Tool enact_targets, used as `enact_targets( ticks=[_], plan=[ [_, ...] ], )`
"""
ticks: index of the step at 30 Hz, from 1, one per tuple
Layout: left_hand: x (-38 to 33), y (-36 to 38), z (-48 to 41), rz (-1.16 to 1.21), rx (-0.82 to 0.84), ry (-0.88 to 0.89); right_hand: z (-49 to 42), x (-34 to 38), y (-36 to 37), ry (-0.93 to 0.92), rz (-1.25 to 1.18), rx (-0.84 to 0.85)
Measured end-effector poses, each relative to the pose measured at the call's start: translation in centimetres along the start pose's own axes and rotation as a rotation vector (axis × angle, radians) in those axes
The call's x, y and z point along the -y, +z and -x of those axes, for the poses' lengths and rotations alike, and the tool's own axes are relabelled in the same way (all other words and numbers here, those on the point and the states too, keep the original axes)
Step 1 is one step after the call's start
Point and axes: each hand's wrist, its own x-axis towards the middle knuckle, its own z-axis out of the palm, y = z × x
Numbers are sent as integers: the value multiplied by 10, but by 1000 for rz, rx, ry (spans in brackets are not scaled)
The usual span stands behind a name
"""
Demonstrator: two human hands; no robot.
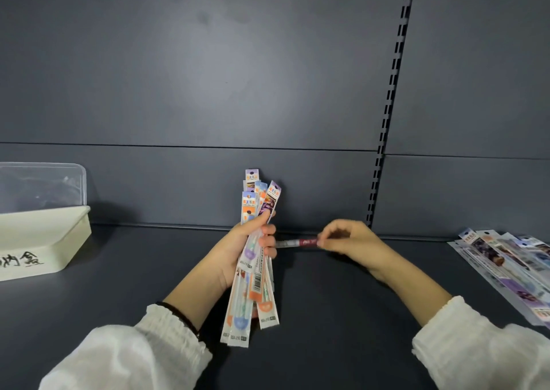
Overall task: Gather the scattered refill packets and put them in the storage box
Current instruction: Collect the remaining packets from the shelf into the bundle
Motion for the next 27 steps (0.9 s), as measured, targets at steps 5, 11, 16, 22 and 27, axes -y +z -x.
enact_targets(
  ticks=[5, 11, 16, 22, 27],
  plan=[
    [0, 5, 0, -41, -87, 61, 1, 25, -12, -89, -665, -246],
    [3, 14, 4, -99, -140, 116, 4, 65, -21, -205, -812, -339],
    [6, 25, 11, -140, -57, 16, 4, 83, 19, -191, -661, -111],
    [9, 34, 15, -194, 90, -19, -7, 85, 38, -189, -418, -206],
    [9, 37, 16, -212, 51, 1, -15, 85, 43, -241, -288, -266]
  ],
)
